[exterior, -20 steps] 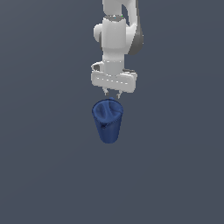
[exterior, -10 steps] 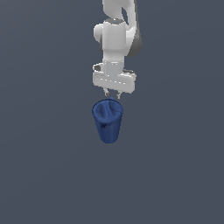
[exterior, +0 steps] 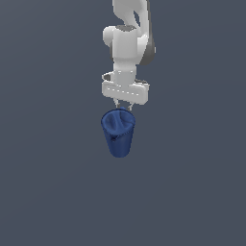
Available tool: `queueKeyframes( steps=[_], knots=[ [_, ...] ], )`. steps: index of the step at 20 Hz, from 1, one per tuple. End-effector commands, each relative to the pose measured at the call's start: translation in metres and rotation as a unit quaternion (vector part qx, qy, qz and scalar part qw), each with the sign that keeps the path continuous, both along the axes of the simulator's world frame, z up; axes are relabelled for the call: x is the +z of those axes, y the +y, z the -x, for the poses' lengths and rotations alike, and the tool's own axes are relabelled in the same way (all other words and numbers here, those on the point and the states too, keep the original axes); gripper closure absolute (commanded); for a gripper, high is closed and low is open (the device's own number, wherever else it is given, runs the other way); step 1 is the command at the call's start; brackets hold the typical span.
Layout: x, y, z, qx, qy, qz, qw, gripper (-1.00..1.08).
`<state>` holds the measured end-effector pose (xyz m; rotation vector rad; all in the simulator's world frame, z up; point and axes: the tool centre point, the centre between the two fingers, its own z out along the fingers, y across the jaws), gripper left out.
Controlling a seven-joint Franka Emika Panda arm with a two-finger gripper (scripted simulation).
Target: Pick up the object and move it to a goal position.
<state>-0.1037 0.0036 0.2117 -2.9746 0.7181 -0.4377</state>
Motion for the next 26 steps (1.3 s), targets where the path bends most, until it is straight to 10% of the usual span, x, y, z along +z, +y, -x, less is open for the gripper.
queueKeyframes(
  steps=[1,10,11,26],
  knots=[
    [-0.008,0.0,-0.002,0.0,0.0,0.0,1.0,-0.2],
    [-0.019,0.0,-0.005,-0.001,-0.001,0.0,1.0,-0.2],
    [-0.019,0.0,-0.005,-0.001,-0.001,0.0,1.0,1.08],
    [-0.013,0.002,-0.006,-0.001,-0.001,0.0,1.0,1.08]
  ],
)
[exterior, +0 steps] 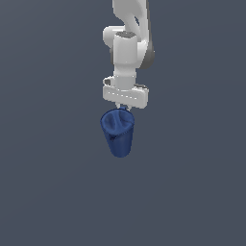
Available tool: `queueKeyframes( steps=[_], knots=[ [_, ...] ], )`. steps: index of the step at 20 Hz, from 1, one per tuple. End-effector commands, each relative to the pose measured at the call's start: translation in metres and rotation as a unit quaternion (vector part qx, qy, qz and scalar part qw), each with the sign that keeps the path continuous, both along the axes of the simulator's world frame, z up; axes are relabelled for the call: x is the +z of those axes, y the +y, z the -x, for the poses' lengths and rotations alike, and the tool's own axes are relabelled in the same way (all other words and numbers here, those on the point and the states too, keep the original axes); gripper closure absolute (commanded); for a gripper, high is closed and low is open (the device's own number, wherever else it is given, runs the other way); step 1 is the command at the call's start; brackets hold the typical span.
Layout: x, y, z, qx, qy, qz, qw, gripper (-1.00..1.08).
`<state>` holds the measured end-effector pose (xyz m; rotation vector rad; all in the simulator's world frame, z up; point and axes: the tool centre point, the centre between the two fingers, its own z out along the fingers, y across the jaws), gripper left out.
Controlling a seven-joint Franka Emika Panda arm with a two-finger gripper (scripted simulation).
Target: Pick up the object and move it to a goal position.
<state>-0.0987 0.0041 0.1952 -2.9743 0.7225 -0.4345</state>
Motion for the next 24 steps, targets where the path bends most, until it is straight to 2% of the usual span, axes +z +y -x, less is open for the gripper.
queueKeyframes(
  steps=[1,11,24],
  knots=[
    [0.006,0.002,-0.002,0.0,-0.002,0.0,1.0,1.08],
    [0.055,0.024,-0.012,0.0,-0.002,0.001,1.0,1.08],
    [0.171,0.074,-0.038,0.0,-0.002,0.001,1.0,1.08]
  ],
)
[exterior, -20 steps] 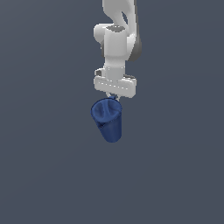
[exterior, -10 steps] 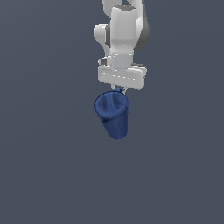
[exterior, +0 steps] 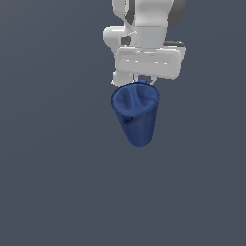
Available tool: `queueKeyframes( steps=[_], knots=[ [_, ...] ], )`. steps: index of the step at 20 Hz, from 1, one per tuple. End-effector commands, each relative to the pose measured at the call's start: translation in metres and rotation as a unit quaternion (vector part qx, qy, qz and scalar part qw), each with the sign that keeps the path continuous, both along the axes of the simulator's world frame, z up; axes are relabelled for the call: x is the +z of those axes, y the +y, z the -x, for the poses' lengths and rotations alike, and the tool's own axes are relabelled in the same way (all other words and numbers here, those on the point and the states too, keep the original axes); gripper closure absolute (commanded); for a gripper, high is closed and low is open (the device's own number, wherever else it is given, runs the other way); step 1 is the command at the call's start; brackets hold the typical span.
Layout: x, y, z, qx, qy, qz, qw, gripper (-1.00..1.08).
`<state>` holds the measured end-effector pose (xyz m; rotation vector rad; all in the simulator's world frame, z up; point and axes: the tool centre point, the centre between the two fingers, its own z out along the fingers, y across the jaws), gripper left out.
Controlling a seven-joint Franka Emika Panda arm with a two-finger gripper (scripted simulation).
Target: Pick up the object and move it to a goal position.
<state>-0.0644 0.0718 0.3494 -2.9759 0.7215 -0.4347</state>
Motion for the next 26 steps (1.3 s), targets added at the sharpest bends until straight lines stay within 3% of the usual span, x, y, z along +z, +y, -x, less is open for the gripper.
queueKeyframes(
  steps=[1,14,26],
  knots=[
    [0.026,0.011,-0.006,0.0,-0.002,0.0,1.0,1.08],
    [0.127,0.054,-0.032,0.0,-0.002,-0.001,1.0,1.08],
    [0.191,0.081,-0.05,-0.001,-0.002,-0.001,1.0,1.08]
  ],
)
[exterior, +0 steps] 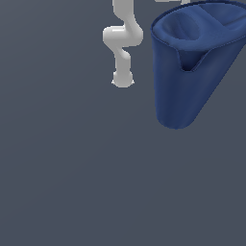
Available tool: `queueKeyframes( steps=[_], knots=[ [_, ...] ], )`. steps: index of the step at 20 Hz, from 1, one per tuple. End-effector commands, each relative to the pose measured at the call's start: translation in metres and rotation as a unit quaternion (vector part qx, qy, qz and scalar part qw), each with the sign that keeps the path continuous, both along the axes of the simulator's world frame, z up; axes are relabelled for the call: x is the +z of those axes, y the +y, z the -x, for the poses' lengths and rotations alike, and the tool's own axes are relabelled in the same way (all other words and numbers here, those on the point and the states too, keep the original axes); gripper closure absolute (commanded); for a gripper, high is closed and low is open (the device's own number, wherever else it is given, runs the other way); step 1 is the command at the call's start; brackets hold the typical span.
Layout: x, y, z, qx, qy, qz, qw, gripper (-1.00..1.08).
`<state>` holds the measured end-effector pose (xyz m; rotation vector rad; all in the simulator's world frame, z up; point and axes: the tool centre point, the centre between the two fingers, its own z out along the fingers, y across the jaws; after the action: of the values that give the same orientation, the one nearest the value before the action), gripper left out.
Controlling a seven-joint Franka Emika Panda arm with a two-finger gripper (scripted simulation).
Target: Pick up the object and move it to a goal position.
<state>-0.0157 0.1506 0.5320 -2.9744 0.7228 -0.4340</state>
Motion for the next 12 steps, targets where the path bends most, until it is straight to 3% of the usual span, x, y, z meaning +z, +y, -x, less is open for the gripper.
queueKeyframes(
  steps=[1,12],
  knots=[
    [0.012,0.004,-0.003,0.0,-0.002,0.0,1.0,1.08],
    [0.031,0.012,-0.01,0.0,-0.002,0.0,1.0,1.08]
  ],
)
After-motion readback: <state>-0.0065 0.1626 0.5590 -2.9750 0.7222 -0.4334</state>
